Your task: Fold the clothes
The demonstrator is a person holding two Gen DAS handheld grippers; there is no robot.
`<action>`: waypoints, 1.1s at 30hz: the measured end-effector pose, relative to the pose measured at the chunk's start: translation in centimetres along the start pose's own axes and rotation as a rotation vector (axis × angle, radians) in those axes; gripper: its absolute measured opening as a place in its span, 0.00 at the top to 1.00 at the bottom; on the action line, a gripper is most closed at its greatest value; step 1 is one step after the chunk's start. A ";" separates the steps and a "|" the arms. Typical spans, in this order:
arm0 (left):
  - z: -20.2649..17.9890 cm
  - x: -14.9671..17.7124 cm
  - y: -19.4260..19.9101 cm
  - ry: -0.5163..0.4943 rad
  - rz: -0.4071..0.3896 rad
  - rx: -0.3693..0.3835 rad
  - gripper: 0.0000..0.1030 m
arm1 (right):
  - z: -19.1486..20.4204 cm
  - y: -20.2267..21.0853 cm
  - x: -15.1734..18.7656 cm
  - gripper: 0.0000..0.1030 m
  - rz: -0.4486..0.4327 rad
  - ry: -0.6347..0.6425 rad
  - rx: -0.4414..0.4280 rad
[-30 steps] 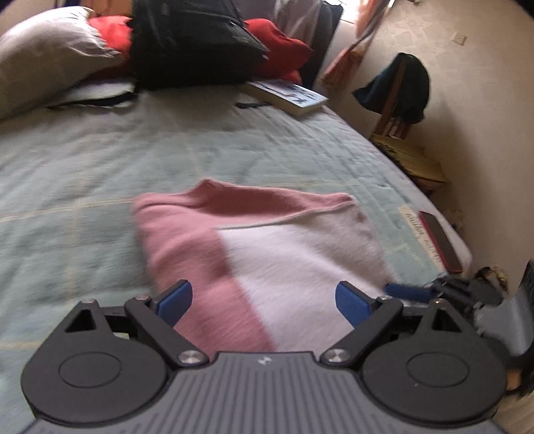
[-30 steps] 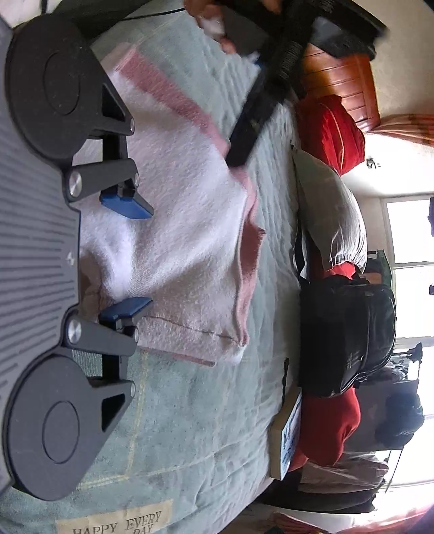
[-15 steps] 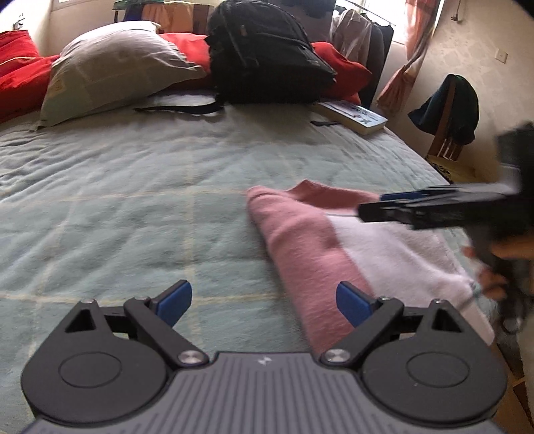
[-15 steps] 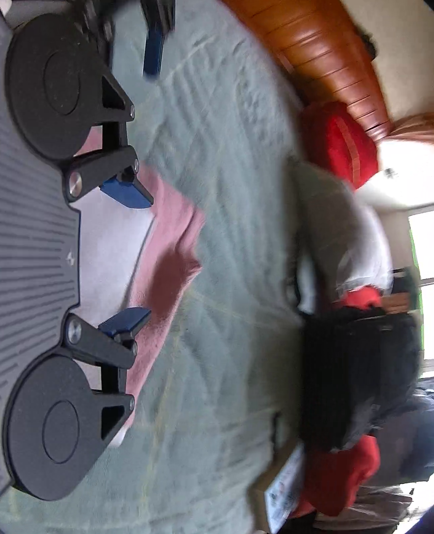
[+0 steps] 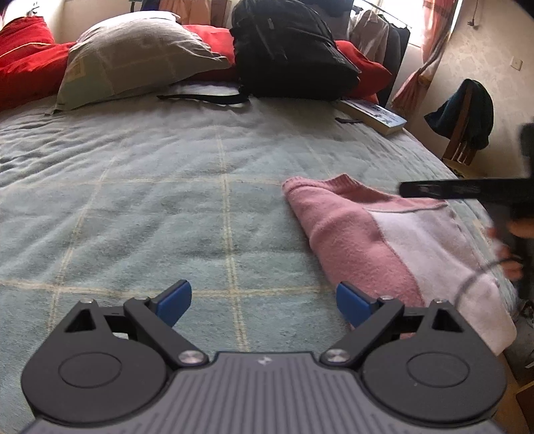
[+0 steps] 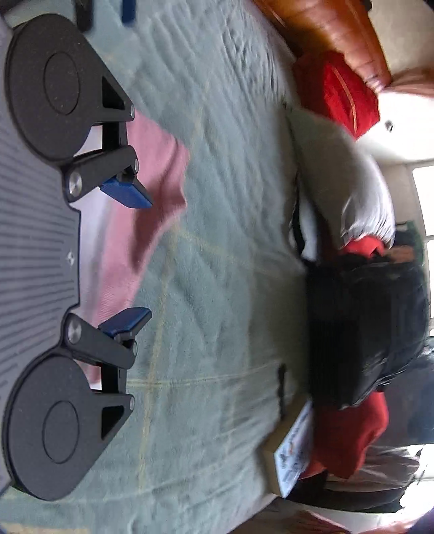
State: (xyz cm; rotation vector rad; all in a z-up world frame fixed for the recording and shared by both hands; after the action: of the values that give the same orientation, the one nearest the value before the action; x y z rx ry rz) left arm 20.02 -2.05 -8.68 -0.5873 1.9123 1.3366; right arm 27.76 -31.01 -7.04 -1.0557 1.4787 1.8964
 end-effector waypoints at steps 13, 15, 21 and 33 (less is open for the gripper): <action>-4.4 0.3 1.6 -0.106 0.000 0.021 0.09 | 4.6 4.6 6.2 0.15 -0.018 0.097 -0.018; -4.4 0.4 2.0 -0.108 0.000 0.014 0.09 | 5.4 3.8 6.5 0.12 -0.006 0.126 -0.025; -4.2 0.3 1.4 -0.101 0.029 0.003 0.09 | 3.3 4.7 8.3 0.06 -0.026 0.054 -0.034; -9.7 -0.5 -0.1 -0.105 0.027 0.280 0.09 | -0.4 8.2 11.1 0.05 -0.130 -0.003 0.056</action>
State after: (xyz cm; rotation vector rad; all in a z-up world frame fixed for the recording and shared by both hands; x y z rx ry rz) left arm 17.55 -11.11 -6.35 -0.3463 1.9807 1.0678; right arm 15.20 -34.37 -11.56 -1.0953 1.4176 1.7560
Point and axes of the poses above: each gripper's, at about its wrist camera, not at the fingertips, and y roughly against the way its jaws point, z to its left, x to its underside, the point moved 3 cm from there along -y, roughly the way its jaws point, and after that the axes turned 9 degrees about -z, right-handed, at the moved point
